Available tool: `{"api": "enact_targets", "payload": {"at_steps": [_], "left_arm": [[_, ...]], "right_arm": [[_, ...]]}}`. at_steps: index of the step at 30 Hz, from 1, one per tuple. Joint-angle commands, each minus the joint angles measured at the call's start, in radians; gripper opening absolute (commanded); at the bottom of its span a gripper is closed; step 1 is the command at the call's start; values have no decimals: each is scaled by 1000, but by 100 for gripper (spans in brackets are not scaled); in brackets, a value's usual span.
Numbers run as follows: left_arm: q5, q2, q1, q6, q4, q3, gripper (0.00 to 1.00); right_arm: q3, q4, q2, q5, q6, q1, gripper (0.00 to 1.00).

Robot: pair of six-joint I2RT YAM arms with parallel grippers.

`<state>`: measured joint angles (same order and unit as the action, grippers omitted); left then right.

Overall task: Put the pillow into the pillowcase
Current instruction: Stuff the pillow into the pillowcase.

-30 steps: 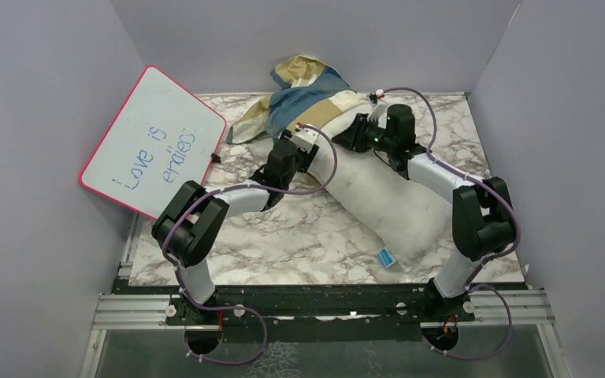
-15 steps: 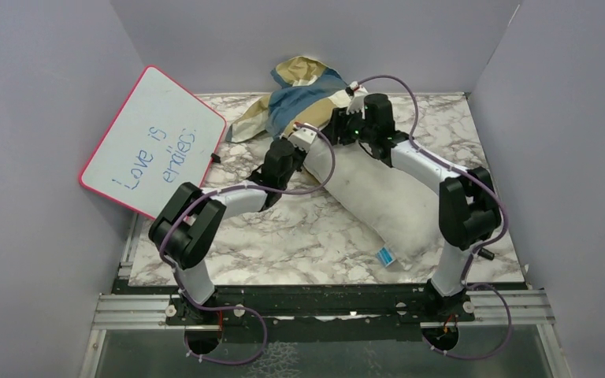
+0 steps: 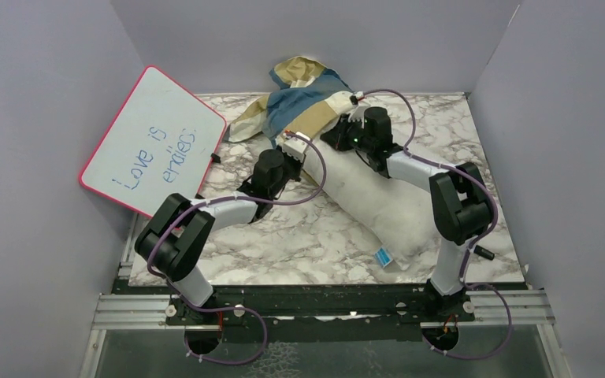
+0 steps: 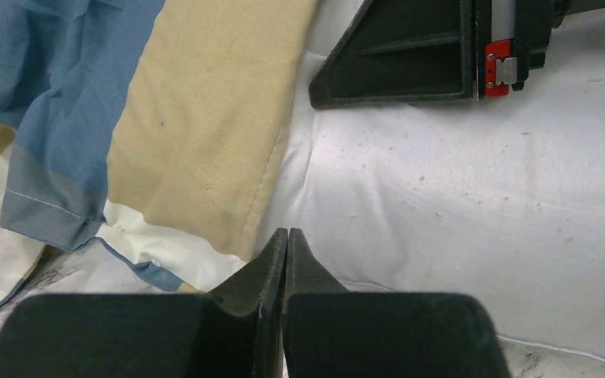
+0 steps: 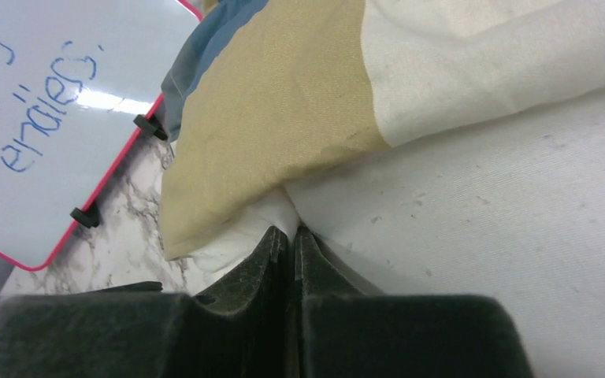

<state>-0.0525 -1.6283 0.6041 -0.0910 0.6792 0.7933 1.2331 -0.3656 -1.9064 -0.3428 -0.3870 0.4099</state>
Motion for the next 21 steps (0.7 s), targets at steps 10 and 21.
{"api": "enact_targets", "payload": {"at_steps": [10, 21], "left_arm": [[-211, -35, -13, -139, 44, -3, 56], [-315, -152, -15, -179, 44, 63, 61]], "right_arm": [[-81, -74, -57, -82, -116, 3, 1], [-79, -77, -82, -82, -117, -1, 1]]}}
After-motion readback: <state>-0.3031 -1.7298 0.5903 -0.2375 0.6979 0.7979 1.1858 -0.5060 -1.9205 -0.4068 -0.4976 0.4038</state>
